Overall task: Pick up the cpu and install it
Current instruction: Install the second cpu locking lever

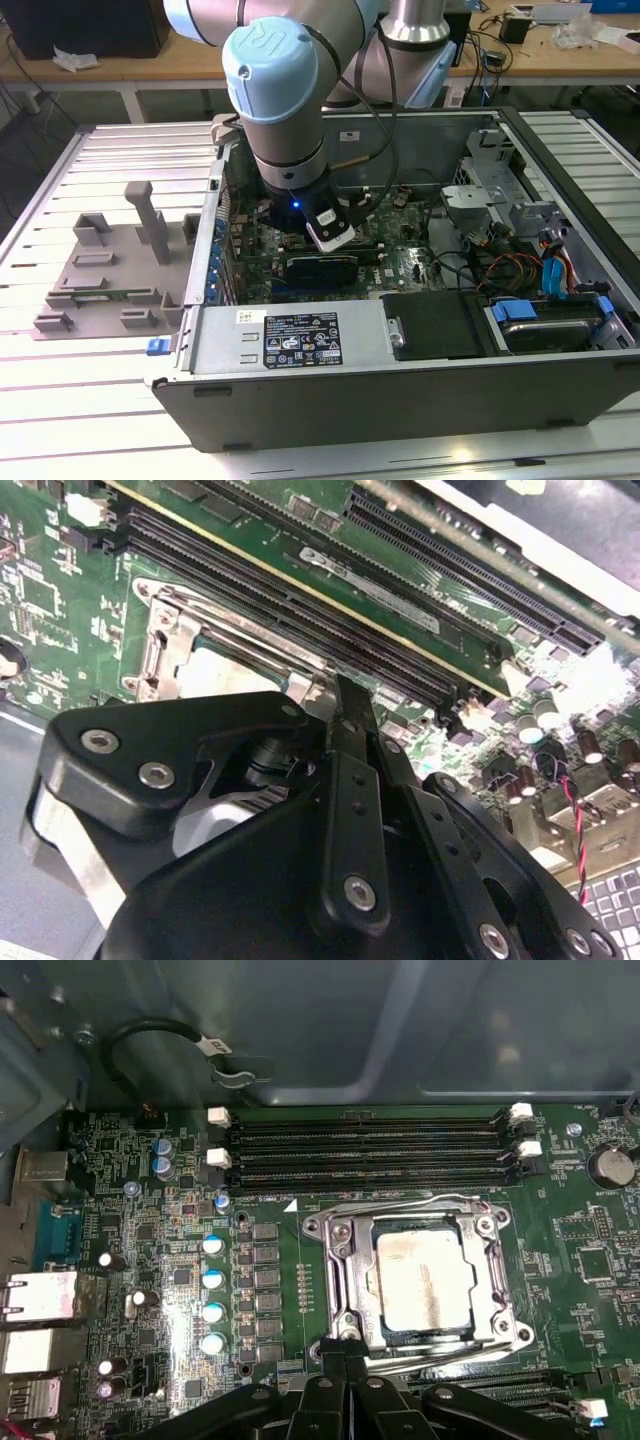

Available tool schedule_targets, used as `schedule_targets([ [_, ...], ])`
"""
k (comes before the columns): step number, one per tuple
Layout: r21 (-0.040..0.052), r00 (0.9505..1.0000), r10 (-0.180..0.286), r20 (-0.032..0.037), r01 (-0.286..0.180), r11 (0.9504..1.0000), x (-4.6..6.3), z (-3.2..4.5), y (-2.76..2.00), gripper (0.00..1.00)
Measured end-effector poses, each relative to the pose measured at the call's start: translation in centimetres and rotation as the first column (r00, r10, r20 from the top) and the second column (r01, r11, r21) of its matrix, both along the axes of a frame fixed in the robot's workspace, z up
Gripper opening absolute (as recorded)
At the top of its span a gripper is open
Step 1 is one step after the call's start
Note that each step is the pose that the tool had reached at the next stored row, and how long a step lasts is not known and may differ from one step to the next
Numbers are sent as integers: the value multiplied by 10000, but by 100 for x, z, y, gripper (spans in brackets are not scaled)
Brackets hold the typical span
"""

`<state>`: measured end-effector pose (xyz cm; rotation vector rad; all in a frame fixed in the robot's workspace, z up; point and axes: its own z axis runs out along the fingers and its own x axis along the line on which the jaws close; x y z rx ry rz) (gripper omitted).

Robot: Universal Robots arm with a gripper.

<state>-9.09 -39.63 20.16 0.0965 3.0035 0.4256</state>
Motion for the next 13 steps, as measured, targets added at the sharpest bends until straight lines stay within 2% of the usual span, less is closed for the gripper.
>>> schedule_targets([
  [2, 1, 10000, 1, 0, -1, 10000, 0, 2, -1, 11],
  [6, -2, 10000, 3, -1, -3, 10000, 2, 72, -6, 11],
  [13, -3, 10000, 0, -16, 0, 10000, 11, 73, -79, 11],
])
